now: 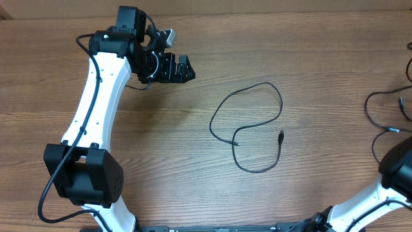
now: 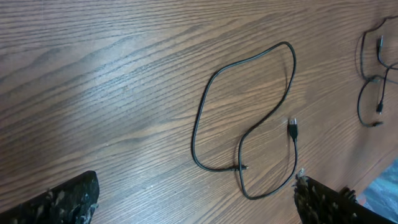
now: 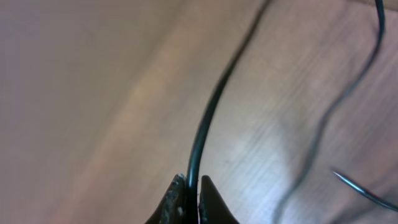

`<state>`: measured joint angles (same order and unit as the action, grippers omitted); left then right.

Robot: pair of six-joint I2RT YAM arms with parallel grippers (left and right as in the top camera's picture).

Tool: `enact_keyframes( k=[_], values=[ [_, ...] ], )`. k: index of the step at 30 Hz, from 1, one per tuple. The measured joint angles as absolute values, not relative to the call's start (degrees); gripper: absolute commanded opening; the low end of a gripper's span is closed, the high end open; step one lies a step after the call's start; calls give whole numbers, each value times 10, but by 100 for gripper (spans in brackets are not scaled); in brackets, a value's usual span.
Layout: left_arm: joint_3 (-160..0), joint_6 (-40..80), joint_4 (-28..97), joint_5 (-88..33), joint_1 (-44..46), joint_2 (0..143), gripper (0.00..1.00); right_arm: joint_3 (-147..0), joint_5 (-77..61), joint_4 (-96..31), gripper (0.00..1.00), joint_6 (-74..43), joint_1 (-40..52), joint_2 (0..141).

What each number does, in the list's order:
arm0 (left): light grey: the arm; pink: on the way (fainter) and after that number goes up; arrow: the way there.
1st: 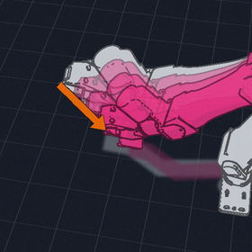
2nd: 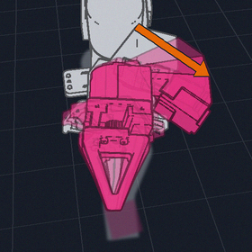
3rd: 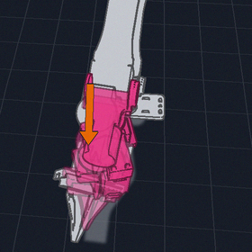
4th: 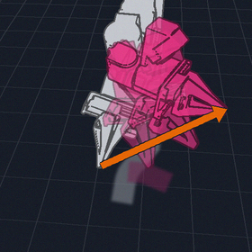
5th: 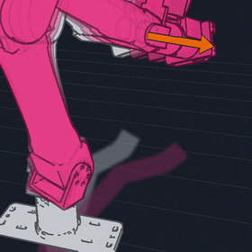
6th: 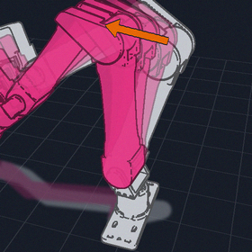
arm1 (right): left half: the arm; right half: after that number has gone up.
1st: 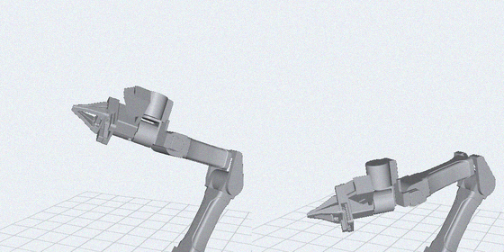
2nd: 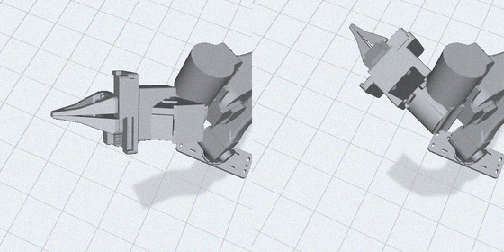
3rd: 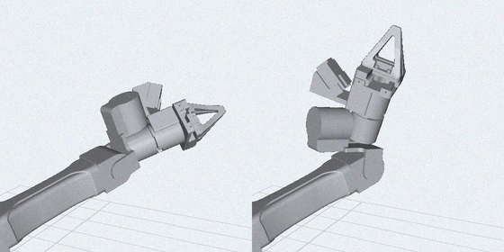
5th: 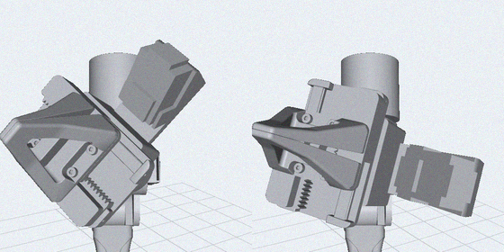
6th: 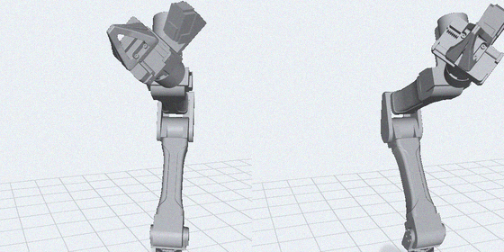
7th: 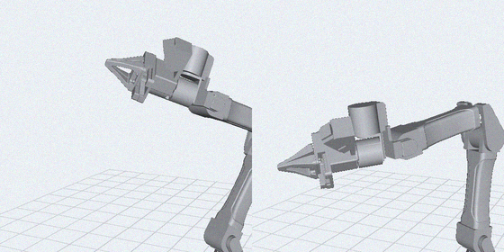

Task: Untangle cables

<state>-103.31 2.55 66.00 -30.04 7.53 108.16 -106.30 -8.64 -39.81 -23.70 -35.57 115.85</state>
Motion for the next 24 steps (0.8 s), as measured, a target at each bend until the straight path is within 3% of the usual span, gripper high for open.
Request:
enact_keyframes(
  k=[3,7,8,13,24],
  values=[
    [-1033,25,660,-300,75,1082,100,-1063,-56,-426,28,-225,-353,1176],
    [-1033,25,660,-300,75,1082,100,-1063,-26,-446,72,-208,-352,1182],
    [-1033,25,660,-300,75,1082,100,-1063,-21,-450,78,-203,-352,1182],
    [-1033,25,660,-300,75,1082,100,-1063,-10,-465,87,-188,-352,1182],
    [-1033,25,660,-301,75,1082,100,-1063,-18,-503,91,-177,-352,1178]
  ],
)
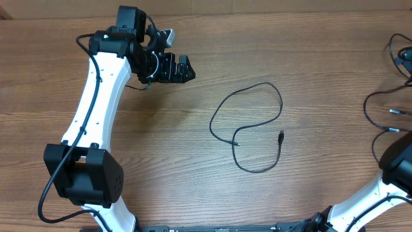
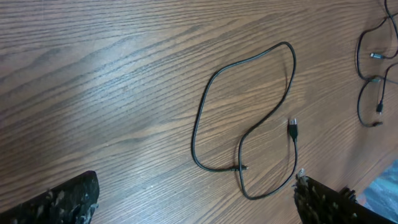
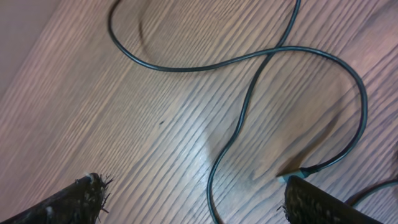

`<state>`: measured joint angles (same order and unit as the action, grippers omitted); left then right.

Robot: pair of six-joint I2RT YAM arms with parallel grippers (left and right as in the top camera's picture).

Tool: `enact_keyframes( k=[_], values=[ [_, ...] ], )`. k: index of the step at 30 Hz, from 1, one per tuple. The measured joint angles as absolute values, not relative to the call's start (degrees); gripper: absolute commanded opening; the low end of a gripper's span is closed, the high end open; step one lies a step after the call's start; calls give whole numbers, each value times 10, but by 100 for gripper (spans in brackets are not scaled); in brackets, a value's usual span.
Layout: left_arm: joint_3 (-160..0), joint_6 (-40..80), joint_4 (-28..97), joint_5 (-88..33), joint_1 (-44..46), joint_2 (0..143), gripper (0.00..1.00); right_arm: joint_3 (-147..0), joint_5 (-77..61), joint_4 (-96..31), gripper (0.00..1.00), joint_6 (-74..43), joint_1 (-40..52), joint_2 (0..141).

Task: Untangle cables

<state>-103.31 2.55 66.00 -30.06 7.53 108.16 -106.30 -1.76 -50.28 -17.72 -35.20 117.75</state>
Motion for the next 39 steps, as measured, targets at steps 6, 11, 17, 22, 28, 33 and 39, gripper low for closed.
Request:
enact_keyframes(
  k=[6,11,17,22,28,33,39],
  values=[
    [-1033,25,660,-300,75,1082,100,-1063,-63,-534,100,-166,-351,1115],
    [-1033,26,660,-300,75,1082,100,-1063,-92,-581,100,-164,-334,1015],
    [-1033,26,665,-273,83,1082,100,-1067,-115,-630,100,-148,-267,950],
    [-1033,28,673,-243,93,1082,100,-1067,-129,-670,100,-77,-193,949],
    [-1033,28,673,-230,94,1082,100,-1067,-134,-687,100,-12,-118,949],
    [-1033,28,673,-225,94,1082,100,-1067,-136,-681,100,6,-91,949],
    [-1033,28,673,-223,94,1082,100,-1067,-160,-686,100,11,-90,950]
  ],
)
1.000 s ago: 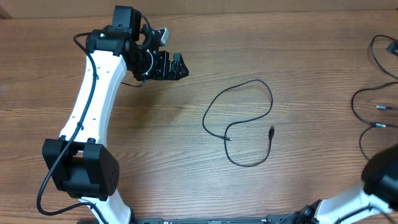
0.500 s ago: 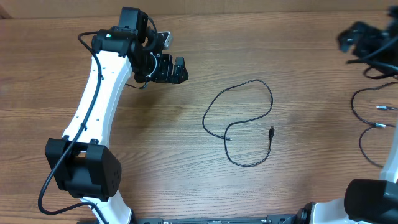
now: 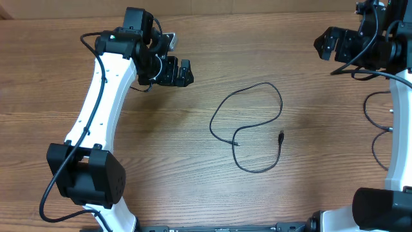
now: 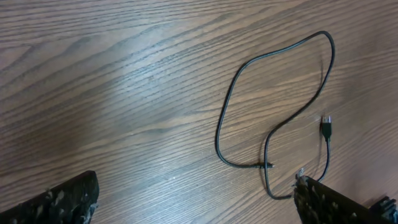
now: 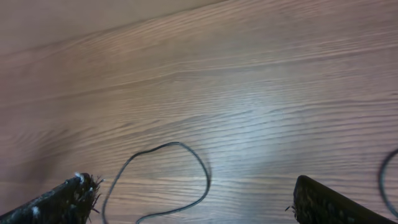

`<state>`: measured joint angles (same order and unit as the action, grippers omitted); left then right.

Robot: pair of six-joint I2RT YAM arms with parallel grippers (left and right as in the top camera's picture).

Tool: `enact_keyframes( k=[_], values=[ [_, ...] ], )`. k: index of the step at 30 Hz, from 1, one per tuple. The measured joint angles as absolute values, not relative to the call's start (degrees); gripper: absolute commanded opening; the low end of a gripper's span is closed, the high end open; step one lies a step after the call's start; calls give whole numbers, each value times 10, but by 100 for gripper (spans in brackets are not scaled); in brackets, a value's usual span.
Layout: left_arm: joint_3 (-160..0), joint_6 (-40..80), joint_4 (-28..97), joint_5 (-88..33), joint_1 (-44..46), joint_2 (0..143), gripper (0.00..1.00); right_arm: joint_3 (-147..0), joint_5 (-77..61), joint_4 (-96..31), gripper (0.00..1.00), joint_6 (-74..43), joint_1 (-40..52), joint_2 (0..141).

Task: Untangle cables

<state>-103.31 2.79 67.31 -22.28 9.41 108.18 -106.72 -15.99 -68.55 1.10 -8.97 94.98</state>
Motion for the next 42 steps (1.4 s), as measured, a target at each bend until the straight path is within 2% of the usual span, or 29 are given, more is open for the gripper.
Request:
enact_keyframes(
  k=[10,13,17,23,33,42],
  values=[
    [-1033,28,673,-222,94,1082,100,-1067,-188,-691,100,78,-71,1011],
    [-1033,28,673,-222,94,1082,100,-1067,-191,-696,96,97,-65,1048],
    [-1033,28,673,-222,94,1082,100,-1067,-191,-711,96,130,-52,1094],
    [-1033,28,673,-222,94,1082,100,-1067,-191,-711,85,154,-41,1149],
    [-1033,28,673,-222,94,1082,100,-1064,-191,-724,88,193,-16,1243],
    [-1033,28,673,-222,94,1082,100,-1022,-192,-661,82,204,30,1268]
  ],
)
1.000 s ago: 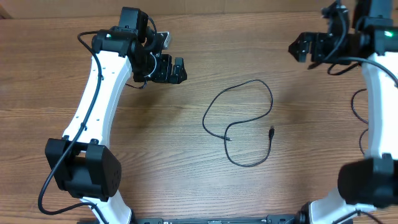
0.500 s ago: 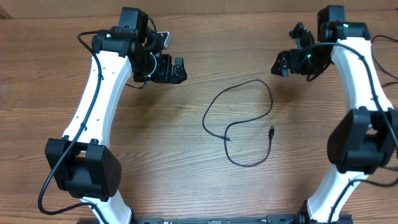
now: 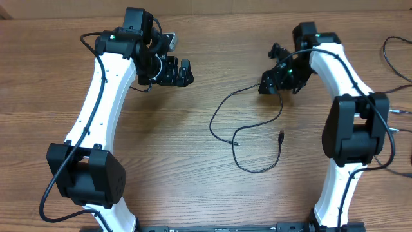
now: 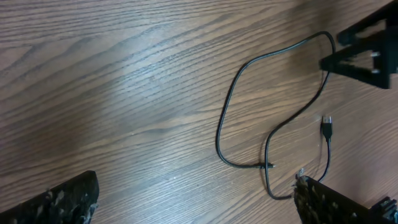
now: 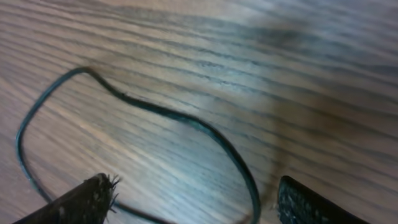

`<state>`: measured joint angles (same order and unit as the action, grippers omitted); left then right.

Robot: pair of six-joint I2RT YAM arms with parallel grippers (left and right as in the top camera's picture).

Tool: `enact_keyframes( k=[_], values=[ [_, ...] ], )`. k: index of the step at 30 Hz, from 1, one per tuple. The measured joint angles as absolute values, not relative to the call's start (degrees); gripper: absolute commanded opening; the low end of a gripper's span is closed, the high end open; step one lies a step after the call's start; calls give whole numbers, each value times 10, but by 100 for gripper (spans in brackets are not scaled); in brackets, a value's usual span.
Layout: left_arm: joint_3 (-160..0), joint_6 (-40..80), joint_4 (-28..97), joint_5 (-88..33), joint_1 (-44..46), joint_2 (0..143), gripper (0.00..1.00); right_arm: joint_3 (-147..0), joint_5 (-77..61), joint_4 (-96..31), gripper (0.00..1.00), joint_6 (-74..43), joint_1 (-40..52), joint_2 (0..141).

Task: Untangle cables

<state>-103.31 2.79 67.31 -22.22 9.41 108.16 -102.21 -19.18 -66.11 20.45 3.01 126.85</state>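
Observation:
A thin black cable (image 3: 222, 106) lies in a loose loop at the middle of the table. Its plug end (image 3: 281, 135) points toward the front, and the other tip (image 3: 236, 143) sits inside the loop. My right gripper (image 3: 269, 85) hangs open low over the loop's far right bend (image 5: 186, 121), one finger on either side of the cable. My left gripper (image 3: 187, 72) is open at the back left, well apart from the cable (image 4: 227, 109). Nothing is between its fingers.
More black cables lie along the right edge of the table (image 3: 387, 53) and lower down (image 3: 394, 129), behind the right arm. The bare wooden table (image 3: 161, 161) stretches to the left and front of the loop.
My right gripper has moved from the back right corner to low over the far right bend of the middle cable loop, still open. The left arm and the cable have not moved.
At first my right gripper was shut on a cable beyond the table's right edge. Then it was open above cables lying at the right. Later it stood open at the back right, and now it straddles the middle loop. My left gripper stayed open at the back left.

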Motion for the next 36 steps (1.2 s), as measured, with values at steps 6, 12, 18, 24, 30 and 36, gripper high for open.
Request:
enact_keyframes(
  k=[6,12,18,24,30,36],
  values=[
    [-1033,28,673,-222,94,1082,100,-1006,-182,-655,76,205,27,1291],
    [-1033,28,673,-222,94,1082,100,-1006,-175,-654,13,210,27,1292],
    [-1033,28,673,-222,94,1082,100,-1005,-176,-655,4,208,27,1292],
    [-1033,28,673,-222,94,1082,100,-1006,-176,-668,4,208,27,1292],
    [-1033,28,673,-222,94,1082,100,-1101,-176,-752,4,208,19,1292],
    [-1033,28,673,-222,94,1082,100,-1311,-175,-821,4,208,-5,1292]
  ],
)
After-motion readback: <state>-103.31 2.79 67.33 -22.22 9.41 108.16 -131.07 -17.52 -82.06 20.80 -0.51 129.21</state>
